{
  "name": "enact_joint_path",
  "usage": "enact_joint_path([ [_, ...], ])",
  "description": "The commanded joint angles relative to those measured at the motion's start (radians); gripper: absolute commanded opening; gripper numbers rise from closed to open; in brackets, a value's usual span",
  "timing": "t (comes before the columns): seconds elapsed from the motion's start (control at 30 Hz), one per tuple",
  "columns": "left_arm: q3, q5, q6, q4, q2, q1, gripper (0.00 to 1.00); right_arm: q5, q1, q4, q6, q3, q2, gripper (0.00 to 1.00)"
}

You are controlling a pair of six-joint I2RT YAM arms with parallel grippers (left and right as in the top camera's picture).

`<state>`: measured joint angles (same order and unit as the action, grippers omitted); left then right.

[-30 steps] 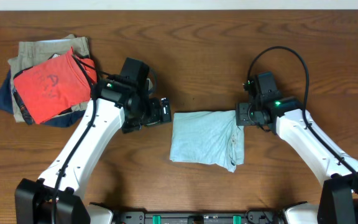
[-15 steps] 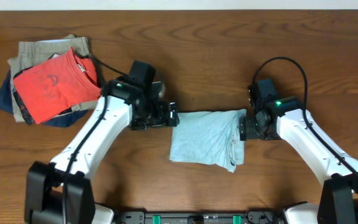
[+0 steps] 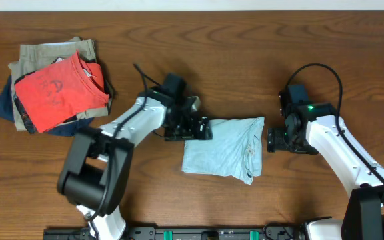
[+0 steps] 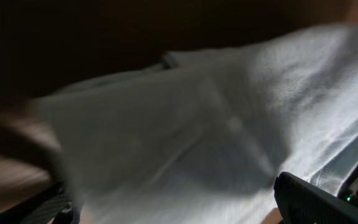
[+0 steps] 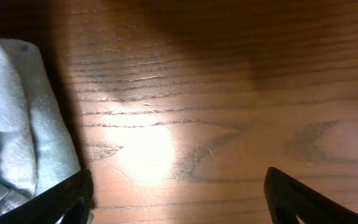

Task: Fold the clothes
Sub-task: 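Grasp the folded shirt with the left gripper and lift it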

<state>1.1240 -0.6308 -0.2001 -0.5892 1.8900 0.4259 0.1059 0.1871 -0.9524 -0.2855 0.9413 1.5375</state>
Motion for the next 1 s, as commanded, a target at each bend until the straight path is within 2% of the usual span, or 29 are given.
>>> enact_joint_path([
  [0.0, -0.008, -0.040, 0.024, 0.008, 0.040, 0.043, 0.96, 0.010, -0.012, -0.002, -0.017, 0.005, -0.002, 0.86],
  [0.07, -0.008, -0.038, 0.026, 0.012, 0.053, 0.072, 0.73, 0.010, -0.012, -0.002, -0.017, 0.005, -0.002, 0.86],
  [0.1, -0.008, -0.035, 0.038, 0.013, 0.054, 0.079, 0.57, 0.010, -0.012, -0.002, -0.017, 0.005, -0.002, 0.86],
  [0.17, -0.006, -0.010, 0.061, 0.019, 0.048, 0.090, 0.14, 0.010, -0.012, -0.003, -0.017, 0.005, -0.002, 0.86],
  [0.2, -0.002, 0.024, 0.061, 0.018, 0.042, 0.087, 0.07, 0.010, -0.012, -0.005, -0.017, 0.005, -0.002, 0.86],
  [0.4, 0.075, 0.281, 0.058, -0.078, -0.026, 0.007, 0.06, 0.018, -0.012, -0.013, -0.016, 0.005, -0.002, 0.86],
  [0.67, 0.266, 0.649, 0.062, -0.129, -0.188, -0.216, 0.06, 0.018, -0.013, -0.019, -0.017, 0.005, -0.002, 0.86],
  [0.8, 0.346, 0.735, 0.095, -0.069, -0.243, -0.373, 0.06, 0.018, -0.012, -0.021, -0.017, 0.005, -0.002, 0.86],
  [0.97, 0.359, 0.737, 0.093, -0.012, -0.261, -0.588, 0.07, 0.018, -0.012, -0.021, -0.017, 0.005, -0.002, 0.87],
])
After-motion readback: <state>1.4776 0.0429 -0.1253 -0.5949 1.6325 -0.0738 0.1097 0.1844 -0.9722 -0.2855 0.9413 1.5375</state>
